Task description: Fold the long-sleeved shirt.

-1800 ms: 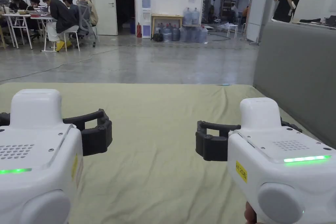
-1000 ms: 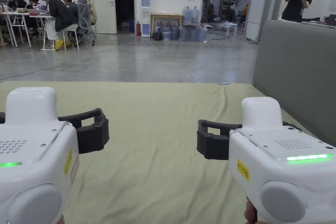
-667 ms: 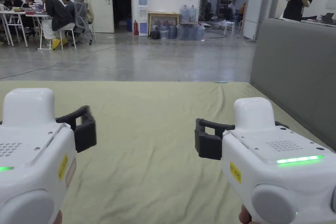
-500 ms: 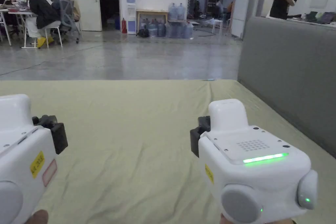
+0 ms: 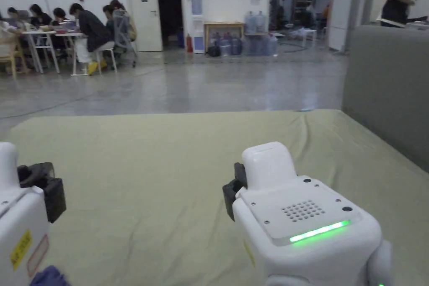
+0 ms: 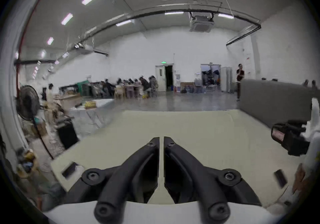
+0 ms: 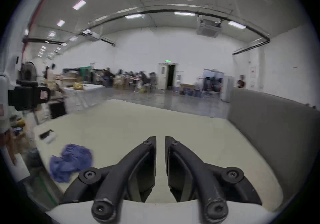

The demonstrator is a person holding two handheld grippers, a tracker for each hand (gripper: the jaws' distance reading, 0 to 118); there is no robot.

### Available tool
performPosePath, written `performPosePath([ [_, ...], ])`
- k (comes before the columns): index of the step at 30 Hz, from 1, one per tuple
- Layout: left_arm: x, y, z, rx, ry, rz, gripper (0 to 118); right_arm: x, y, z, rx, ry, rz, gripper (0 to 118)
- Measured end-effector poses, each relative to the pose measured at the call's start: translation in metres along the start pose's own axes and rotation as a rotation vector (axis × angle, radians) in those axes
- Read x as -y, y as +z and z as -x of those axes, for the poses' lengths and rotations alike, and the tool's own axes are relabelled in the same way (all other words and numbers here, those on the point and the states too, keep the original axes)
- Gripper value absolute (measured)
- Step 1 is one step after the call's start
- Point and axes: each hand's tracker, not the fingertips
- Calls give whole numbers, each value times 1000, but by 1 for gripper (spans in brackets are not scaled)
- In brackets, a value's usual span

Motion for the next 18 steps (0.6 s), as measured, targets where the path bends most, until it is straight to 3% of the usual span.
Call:
performPosePath([
  [7,2,48,131,-276,74,49,0,-39,-15,147,-483,-20,-60,8],
  [9,6,58,149,-325,40,62,0,-44,-14,169,-553,-44,-60,8],
  [13,17,48,166,-312,38,112,0,-46,-21,177,-579,-71,-40,8],
  [14,22,40,168,-282,65,129,9,-45,-24,174,-575,-77,-23,8],
  [15,29,29,171,-241,99,152,40,-43,-28,168,-566,-87,-1,8],
  [16,35,18,173,-211,121,186,89,-40,-30,163,-558,-95,16,8],
  [17,45,2,175,-170,151,232,117,-36,-34,155,-544,-105,35,8],
  [18,58,-18,176,-129,177,276,116,-32,-36,146,-526,-110,56,8],
])
